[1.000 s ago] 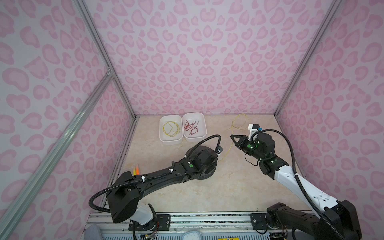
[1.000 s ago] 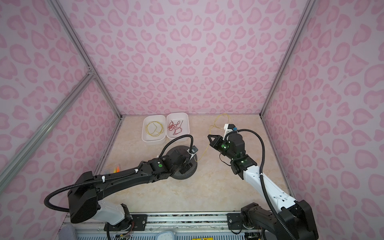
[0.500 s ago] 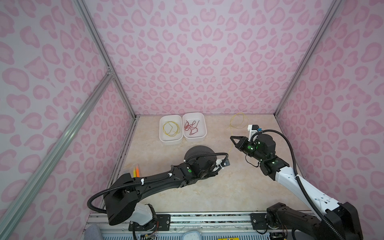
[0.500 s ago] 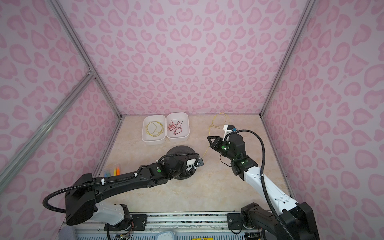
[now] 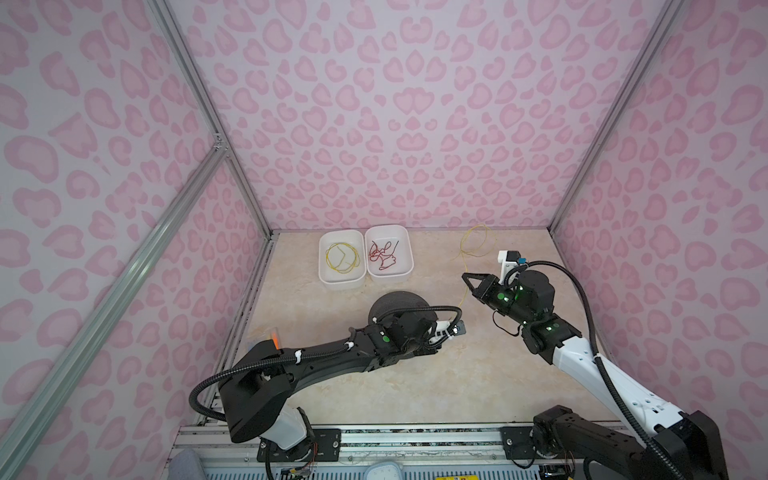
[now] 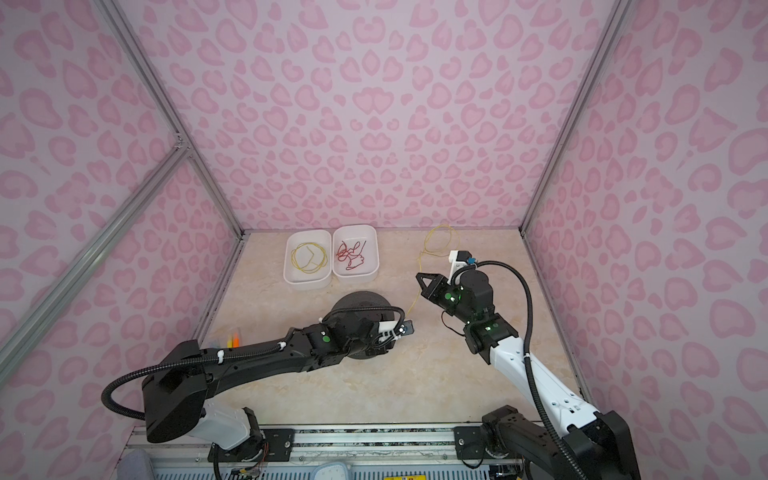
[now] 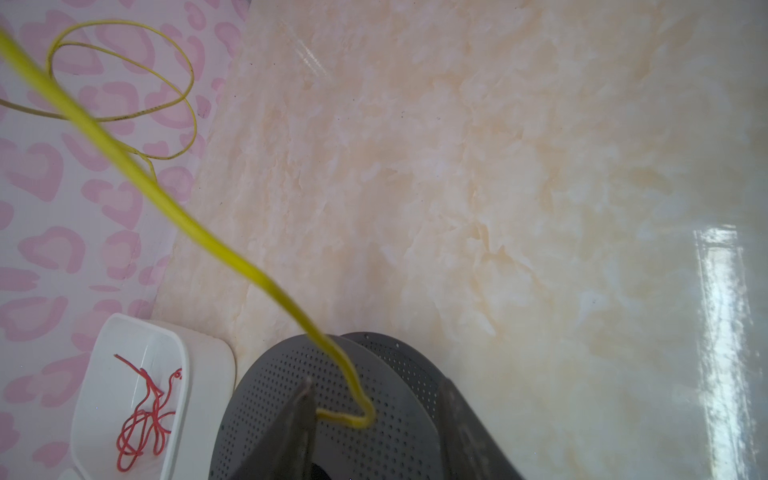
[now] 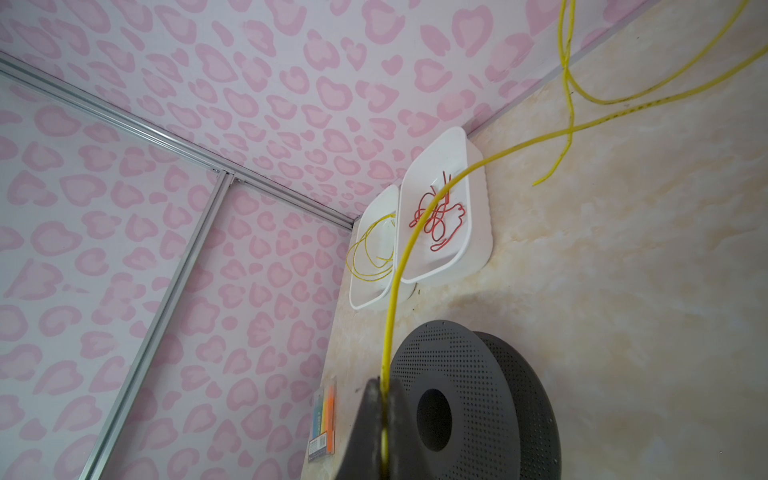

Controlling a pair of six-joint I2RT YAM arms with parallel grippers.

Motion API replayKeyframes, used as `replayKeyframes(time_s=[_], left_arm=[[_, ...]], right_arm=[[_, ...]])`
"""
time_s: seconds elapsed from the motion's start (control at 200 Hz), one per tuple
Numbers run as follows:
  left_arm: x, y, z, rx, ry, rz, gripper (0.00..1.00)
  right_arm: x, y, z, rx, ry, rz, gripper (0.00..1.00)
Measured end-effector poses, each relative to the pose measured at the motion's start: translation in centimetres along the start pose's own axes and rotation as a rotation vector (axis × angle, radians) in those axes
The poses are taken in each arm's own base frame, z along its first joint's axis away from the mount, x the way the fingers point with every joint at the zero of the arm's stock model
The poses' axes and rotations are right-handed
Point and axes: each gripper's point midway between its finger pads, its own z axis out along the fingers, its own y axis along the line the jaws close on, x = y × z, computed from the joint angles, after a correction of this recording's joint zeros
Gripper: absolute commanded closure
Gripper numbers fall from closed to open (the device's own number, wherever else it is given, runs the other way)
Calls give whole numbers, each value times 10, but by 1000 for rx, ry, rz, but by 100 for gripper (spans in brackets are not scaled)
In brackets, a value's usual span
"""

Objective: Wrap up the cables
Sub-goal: 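Regrasp the cable end at the spool hub with the left gripper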

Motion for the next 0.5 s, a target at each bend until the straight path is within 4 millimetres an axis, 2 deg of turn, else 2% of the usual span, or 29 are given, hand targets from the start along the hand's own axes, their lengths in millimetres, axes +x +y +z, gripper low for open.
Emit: replayKeyframes(time_s=[0.085,0.285,0.365,0.5], left_arm=[[3,4,1,-6,7,-24,80],[1,11,1,-25,-5,-69,89],[2,11,1,-26,-4,-81,96],[2,16,-1,-49,-2,-114,96]], right_arm=[[-1,0,0,0,-2,0,100],[-2,-1,-1,3,-7,1,100],[-2,-2,0,7,-9,5,100],[-2,-2,1,8,-8,9,100]])
